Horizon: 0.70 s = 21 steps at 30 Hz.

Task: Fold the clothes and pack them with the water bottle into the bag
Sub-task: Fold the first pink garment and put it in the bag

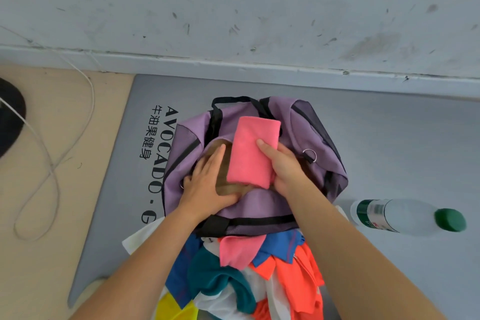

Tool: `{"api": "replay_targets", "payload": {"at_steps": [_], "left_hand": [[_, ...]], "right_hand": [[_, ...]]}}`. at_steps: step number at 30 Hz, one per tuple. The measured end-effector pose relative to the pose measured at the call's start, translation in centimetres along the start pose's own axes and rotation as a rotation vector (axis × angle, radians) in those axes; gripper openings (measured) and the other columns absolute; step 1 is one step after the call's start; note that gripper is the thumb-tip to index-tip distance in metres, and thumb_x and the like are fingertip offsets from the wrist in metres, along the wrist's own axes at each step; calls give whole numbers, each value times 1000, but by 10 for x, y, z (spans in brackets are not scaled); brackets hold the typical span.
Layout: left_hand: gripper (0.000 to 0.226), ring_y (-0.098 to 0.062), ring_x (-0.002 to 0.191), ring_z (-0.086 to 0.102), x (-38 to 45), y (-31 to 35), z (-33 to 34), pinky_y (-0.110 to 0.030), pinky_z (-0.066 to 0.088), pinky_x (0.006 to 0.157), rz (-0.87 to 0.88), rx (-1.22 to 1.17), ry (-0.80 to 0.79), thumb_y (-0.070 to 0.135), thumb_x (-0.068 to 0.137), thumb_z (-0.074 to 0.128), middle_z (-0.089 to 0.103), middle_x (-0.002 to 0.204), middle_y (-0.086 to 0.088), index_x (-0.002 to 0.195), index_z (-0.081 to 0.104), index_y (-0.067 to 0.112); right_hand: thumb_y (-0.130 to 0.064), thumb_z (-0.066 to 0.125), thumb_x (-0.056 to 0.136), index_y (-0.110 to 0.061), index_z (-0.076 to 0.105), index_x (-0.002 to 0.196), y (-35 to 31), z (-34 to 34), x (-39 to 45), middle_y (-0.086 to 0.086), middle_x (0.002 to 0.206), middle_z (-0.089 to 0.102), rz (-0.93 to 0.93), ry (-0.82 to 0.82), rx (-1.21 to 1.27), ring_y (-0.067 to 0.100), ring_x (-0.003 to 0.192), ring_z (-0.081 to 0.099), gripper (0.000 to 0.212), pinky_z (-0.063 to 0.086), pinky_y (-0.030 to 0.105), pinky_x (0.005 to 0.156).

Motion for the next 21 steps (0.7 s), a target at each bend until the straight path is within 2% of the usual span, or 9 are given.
{"api": "replay_targets", "payload": {"at_steps": [2,4,7,9,13,16,18,19,21], "left_hand": [[101,-17,143,25,-1,-3,-4,-51,33,107,41,-70,61,59,71,70,25,155,11,151,11,43],[79,-24,129,40,-1,-9,-10,-44,41,102,76,-139,228,37,78,72,42,139,2,144,31,38],[55,-24,100,54,7,-10,-26,-38,50,76,-31,-130,437,36,81,73,46,115,-1,129,45,32],[47,-22,88,55,15,-8,-35,-38,50,67,-67,-94,427,41,81,74,48,104,0,122,54,29],[23,-17,85,53,23,0,-54,-35,46,70,73,-89,409,32,86,74,58,91,2,102,75,16],[10,-13,80,57,27,5,-76,-29,46,73,125,-189,382,28,91,67,67,83,8,91,75,22],[12,1,77,61,32,10,-99,-16,46,71,60,-390,340,30,94,62,68,81,16,87,69,35],[12,3,79,61,36,14,-110,-16,46,73,34,-463,330,30,95,61,68,83,18,87,67,38],[11,-4,85,63,45,25,-131,-23,47,81,10,-512,330,30,96,60,66,86,20,89,65,36]], "right_hand": [[-21,72,87,-8,64,119,-5,7,4,15,113,70,-2,25,-24,33,107,66,35,52,53,94],[-22,73,86,-9,66,115,-20,8,3,12,109,73,-46,7,-42,31,105,68,33,55,49,89],[-24,74,85,-8,67,112,-51,4,-7,11,107,74,-122,-49,-25,28,102,70,32,58,41,79],[-24,74,84,-7,67,112,-69,5,-17,11,109,73,-161,-67,12,26,101,70,33,59,39,78],[-24,70,86,-8,66,115,-94,15,-34,9,113,72,-219,-112,16,24,104,69,33,58,38,79],[-23,66,89,-8,65,117,-105,21,-42,8,112,72,-283,-125,38,23,103,70,32,58,36,78],[-23,63,90,-10,63,120,-111,21,-46,5,113,72,-311,-167,65,20,102,69,32,58,35,80],[-23,63,89,-11,62,120,-112,19,-48,5,112,72,-301,-213,56,19,102,69,34,58,35,80],[-24,65,86,-10,64,118,-107,13,-54,8,109,73,-178,-340,-27,20,97,71,36,58,33,77]]}}
Point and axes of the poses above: each hand's wrist, its own x-axis towards the middle knuckle, its own z-axis out of the palm, y = z × x, the point moved 1 cm from there along x, towards the middle knuckle
